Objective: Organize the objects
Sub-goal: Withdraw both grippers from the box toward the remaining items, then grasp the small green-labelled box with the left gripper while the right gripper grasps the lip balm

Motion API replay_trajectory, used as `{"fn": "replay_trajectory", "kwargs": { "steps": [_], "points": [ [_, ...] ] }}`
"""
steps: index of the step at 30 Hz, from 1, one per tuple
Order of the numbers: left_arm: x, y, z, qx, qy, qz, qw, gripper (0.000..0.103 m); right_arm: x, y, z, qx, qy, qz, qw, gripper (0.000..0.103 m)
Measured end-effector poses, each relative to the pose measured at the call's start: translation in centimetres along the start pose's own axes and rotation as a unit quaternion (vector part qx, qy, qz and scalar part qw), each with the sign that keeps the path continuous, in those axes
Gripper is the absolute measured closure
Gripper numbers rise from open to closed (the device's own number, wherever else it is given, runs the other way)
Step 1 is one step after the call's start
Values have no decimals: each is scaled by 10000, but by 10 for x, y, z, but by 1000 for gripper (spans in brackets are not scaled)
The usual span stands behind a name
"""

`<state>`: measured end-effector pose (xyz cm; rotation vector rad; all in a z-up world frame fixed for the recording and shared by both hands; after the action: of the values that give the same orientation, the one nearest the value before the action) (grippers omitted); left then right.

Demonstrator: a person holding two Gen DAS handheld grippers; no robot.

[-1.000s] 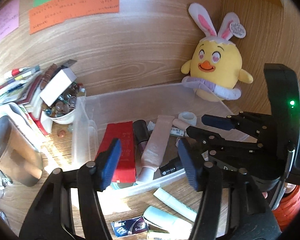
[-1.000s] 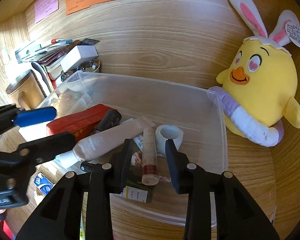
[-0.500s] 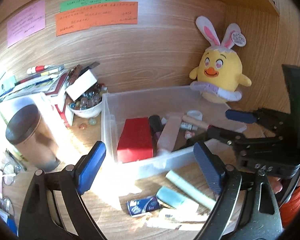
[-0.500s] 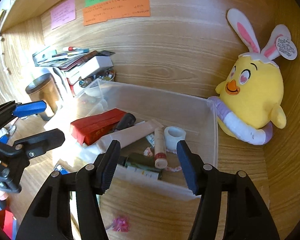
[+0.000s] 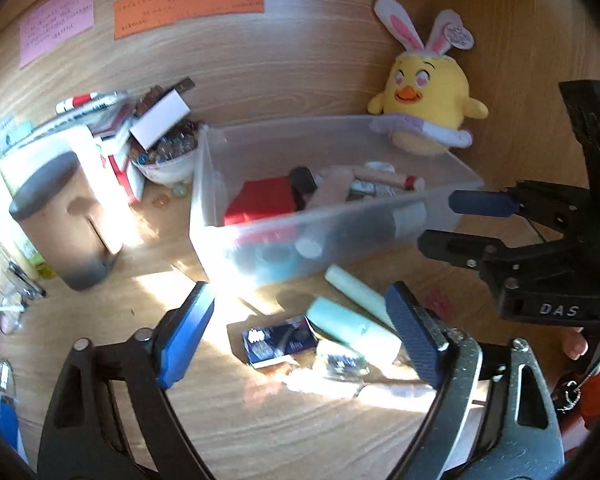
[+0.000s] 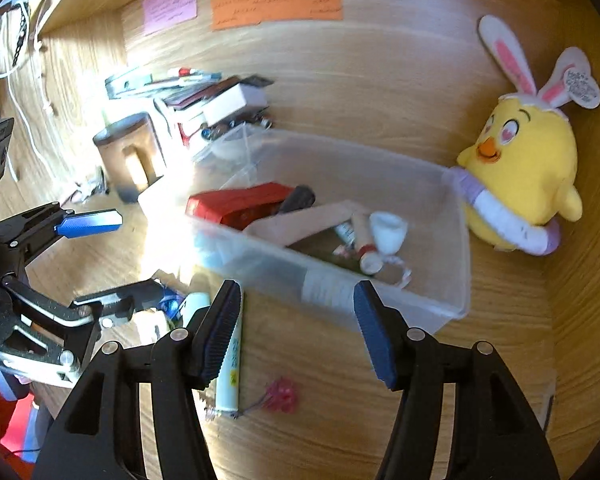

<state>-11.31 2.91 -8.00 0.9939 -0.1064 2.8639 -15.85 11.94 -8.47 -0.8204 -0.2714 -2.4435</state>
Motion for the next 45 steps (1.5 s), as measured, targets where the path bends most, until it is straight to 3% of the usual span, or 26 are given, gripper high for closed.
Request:
{"fn": "replay_trajectory", "kwargs": {
  "steps": [13, 17, 21, 36, 45],
  "points": [
    [-33, -22, -17, -601, 567, -114, 9965, 55, -28, 18, -16, 145, 314, 45, 9994, 48],
    [-37, -20, -21, -671, 662, -68, 9955, 67, -33, 24, -23, 173, 406, 111, 9990, 54],
    [-41, -17, -24, -708, 694, 9, 9951, 68, -38, 32, -33, 167, 549, 273, 9980, 64],
    [-36, -9, -15, -751, 358, 237, 9963, 69, -33, 47, -55, 88, 752, 516, 9958, 87],
    [-34, 1, -10, -729, 255, 493, 9958, 69, -34, 47, -38, 177, 573, 354, 9976, 89]
  ]
}}
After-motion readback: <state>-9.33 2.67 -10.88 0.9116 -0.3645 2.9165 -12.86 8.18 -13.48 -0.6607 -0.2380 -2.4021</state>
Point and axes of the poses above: each gripper's, at about its wrist camera, not at the fingertips, and z roughly against the way its jaws point, y to its left, x to its top, the point moved 8 cm from there along -z, roughly the way its jaws point, and after that the axes turned 8 degrees about y, right-handed, at the moved point
